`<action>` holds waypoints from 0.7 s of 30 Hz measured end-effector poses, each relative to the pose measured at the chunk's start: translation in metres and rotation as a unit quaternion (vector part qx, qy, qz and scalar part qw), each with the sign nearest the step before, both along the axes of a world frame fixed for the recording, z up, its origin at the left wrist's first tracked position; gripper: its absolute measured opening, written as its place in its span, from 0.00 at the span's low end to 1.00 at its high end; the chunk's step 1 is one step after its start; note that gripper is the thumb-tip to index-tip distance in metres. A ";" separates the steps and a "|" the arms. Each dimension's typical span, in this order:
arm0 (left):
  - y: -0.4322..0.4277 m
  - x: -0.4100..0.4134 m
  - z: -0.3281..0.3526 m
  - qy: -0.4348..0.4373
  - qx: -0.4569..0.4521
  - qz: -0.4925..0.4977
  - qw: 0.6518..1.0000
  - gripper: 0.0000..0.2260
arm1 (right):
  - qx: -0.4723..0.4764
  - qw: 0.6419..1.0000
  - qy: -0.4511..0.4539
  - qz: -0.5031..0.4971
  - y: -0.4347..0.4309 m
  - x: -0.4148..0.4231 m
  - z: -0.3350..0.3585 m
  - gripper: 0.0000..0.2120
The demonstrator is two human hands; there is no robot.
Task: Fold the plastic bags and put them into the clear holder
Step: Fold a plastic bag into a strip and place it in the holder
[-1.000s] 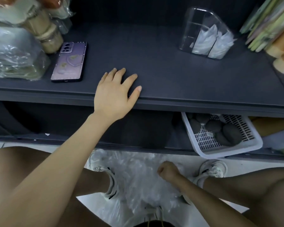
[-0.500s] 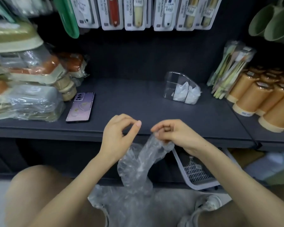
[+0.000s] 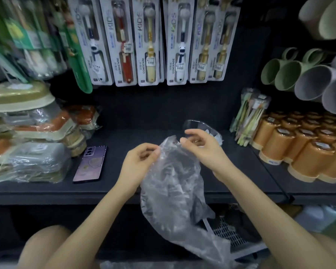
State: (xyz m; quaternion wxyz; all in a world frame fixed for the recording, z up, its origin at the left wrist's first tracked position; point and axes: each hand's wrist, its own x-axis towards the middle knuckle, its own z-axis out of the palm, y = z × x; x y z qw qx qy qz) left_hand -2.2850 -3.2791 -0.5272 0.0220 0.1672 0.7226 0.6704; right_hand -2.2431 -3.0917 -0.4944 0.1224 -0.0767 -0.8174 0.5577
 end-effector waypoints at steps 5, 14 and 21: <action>-0.001 -0.014 0.005 -0.007 0.021 -0.030 0.999 0.04 | -0.033 0.992 -0.102 0.071 0.017 0.003 -0.007 0.27; -0.024 -0.039 0.005 -0.022 -0.054 -0.021 0.998 0.03 | -0.081 0.995 0.002 0.060 0.022 -0.003 -0.012 0.08; -0.003 -0.025 0.044 -0.034 -0.127 -0.023 0.991 0.30 | 0.085 0.987 0.133 0.012 -0.005 -0.004 -0.001 0.04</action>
